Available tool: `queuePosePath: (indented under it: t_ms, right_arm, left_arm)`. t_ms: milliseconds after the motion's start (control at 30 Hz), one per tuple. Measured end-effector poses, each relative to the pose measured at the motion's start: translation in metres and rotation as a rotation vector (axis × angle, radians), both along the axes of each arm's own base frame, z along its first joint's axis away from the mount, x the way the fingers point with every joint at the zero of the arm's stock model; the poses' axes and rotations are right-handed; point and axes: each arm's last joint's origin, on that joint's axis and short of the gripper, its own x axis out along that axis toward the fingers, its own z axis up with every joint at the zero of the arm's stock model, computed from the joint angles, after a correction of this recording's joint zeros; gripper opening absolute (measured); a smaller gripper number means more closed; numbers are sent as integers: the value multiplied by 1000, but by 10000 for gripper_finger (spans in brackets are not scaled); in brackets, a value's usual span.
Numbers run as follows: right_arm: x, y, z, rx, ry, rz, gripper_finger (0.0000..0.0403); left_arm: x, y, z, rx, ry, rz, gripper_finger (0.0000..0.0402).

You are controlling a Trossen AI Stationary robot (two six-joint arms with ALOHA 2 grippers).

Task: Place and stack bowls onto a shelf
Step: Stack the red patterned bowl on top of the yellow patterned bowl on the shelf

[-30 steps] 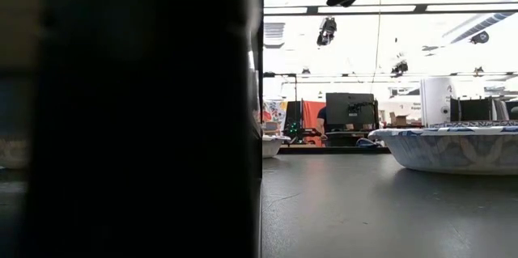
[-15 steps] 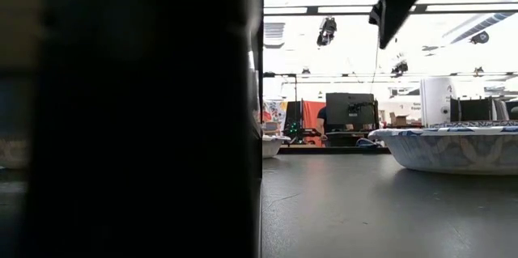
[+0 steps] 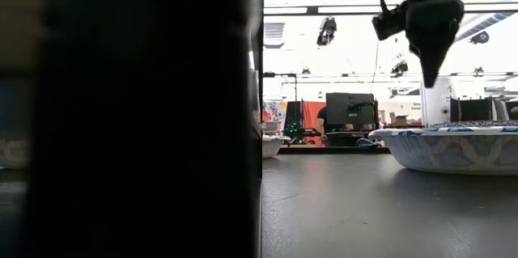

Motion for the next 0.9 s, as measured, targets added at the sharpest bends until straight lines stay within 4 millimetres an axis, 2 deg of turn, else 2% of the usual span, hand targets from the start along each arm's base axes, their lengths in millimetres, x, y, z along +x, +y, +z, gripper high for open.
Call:
queuePosePath:
  t_ms: [233, 467, 600, 733, 900]
  right_arm:
    - [-13, 0, -16, -16, -31, -50, 139]
    - [-16, -9, -10, -99, -110, -130, 139]
    - [-22, -13, -7, -100, -128, -155, 139]
    - [-27, -14, -7, -93, -138, -166, 139]
    - [-33, -14, -9, -85, -142, -223, 151]
  left_arm:
    - [-8, 55, -5, -98, -12, 2, 74]
    - [-6, 98, -17, -267, -244, -96, 74]
    - [4, 108, -27, -417, -452, -184, 74]
    - [17, 105, -36, -486, -622, -276, 74]
    - [27, 103, -50, -483, -641, -286, 74]
